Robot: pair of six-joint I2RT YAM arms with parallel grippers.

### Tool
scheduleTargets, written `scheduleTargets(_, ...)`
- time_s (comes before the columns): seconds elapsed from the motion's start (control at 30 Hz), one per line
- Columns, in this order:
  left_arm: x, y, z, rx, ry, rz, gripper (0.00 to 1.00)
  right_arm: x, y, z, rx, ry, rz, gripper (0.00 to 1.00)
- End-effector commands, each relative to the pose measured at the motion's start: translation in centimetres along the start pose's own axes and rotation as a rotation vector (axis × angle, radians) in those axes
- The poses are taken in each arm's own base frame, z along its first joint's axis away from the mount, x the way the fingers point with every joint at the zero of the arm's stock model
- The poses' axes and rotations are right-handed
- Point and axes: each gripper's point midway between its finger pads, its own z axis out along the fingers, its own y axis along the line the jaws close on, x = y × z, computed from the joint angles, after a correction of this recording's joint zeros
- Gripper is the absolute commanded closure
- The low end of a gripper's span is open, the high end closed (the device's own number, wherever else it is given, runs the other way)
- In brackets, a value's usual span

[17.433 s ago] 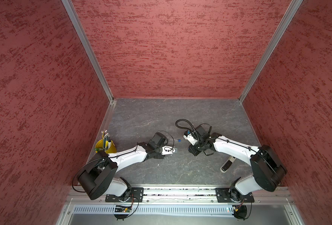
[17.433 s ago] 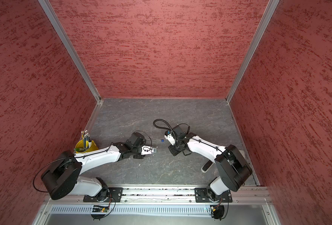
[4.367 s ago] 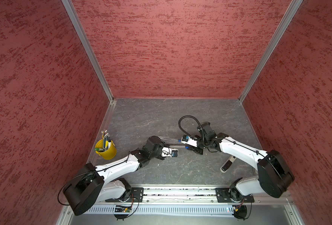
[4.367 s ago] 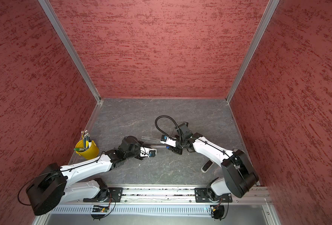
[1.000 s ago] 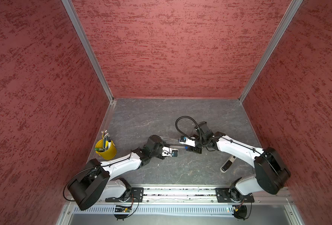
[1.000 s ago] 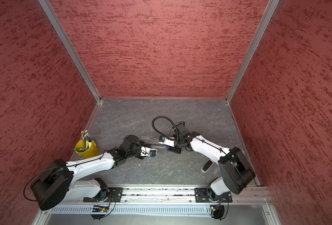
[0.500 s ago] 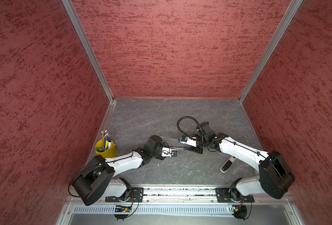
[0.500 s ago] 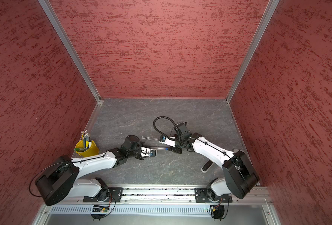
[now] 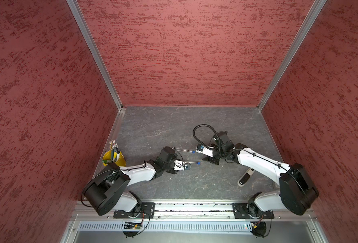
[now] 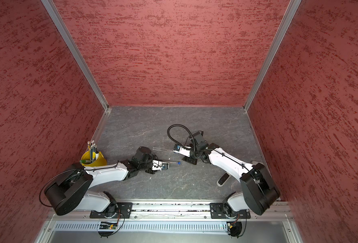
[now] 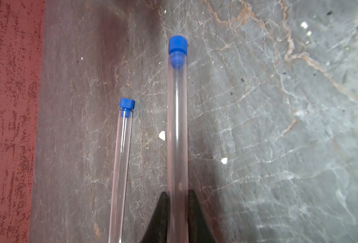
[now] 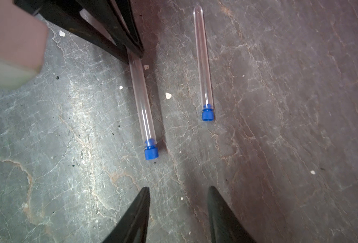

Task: Insert stoppers into test tubes
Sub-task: Place the test tube at the center of the board.

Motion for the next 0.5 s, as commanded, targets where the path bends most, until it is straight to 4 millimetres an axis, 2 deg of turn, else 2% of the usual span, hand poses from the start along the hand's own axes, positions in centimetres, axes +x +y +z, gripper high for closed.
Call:
scheduleTargets(0.0,-0.20,-0.19,0.12,0.016,-0.020,-0.021,0.86,-0.38,-0.80,-0.74,0.041,-0.019,-0.010,0.52)
scheduleTargets(0.47,0.34,-0.81,0.66,0.053,-0.002,-0.027,0.86,0.23,-0.92,-0.83,0.053,-0.004,-0.008,0.52)
